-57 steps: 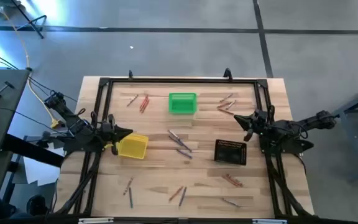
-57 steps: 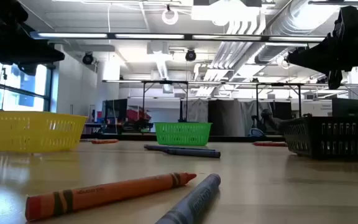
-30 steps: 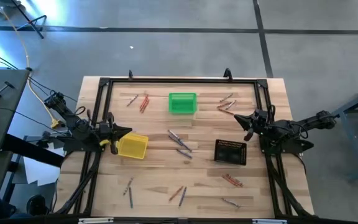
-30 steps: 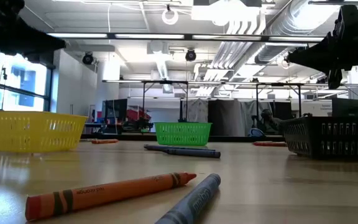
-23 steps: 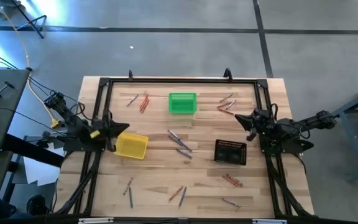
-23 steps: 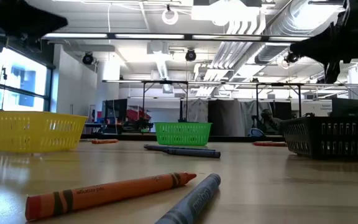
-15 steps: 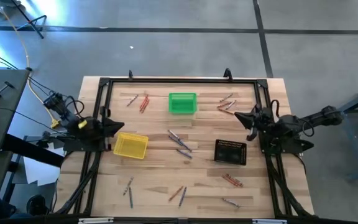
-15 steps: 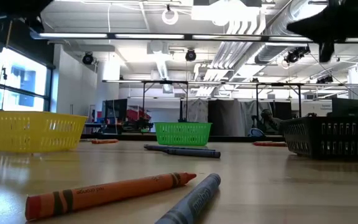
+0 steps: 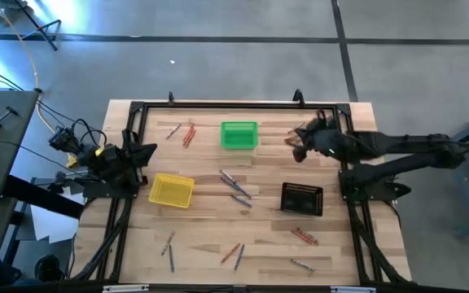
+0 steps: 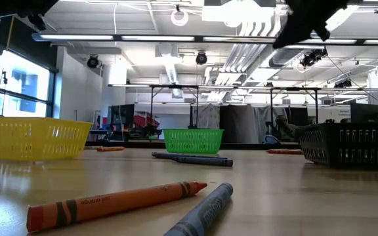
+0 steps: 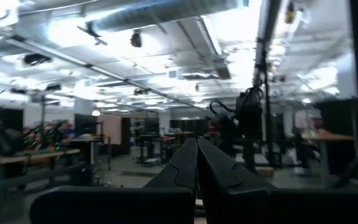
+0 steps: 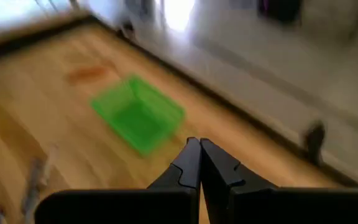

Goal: Sort crayons
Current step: Put the orange crayon into the black basket

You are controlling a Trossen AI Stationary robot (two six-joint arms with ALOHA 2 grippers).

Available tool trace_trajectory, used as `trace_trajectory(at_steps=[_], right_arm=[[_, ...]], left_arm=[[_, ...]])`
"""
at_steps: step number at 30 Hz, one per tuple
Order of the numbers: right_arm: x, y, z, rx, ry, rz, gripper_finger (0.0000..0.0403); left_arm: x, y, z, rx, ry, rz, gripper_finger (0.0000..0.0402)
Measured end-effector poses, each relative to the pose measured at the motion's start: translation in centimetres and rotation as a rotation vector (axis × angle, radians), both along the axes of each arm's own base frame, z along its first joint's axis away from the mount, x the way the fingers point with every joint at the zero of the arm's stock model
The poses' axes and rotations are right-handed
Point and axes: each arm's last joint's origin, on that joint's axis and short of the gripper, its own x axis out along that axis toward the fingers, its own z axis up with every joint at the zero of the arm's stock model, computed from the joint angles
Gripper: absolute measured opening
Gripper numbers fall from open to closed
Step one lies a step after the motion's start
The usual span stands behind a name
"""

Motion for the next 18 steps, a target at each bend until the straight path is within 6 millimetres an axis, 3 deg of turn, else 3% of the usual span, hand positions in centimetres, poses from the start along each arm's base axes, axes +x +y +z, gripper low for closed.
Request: trace_trajectory(at_steps=[9,18], right_arm=[[2.7,-6.5,-1.1,0.420,0.223,-0.039,0.0000],[2.7,-11.0,-4.6,0.671,0.357,-0.089,0.0024]], left_arm=[[0.0,0.6,-0.1,-0.111,-0.002,0.089,0.0003],[0.0,0.5,-0.1,-0.109,0.006,0.090,0.0003]])
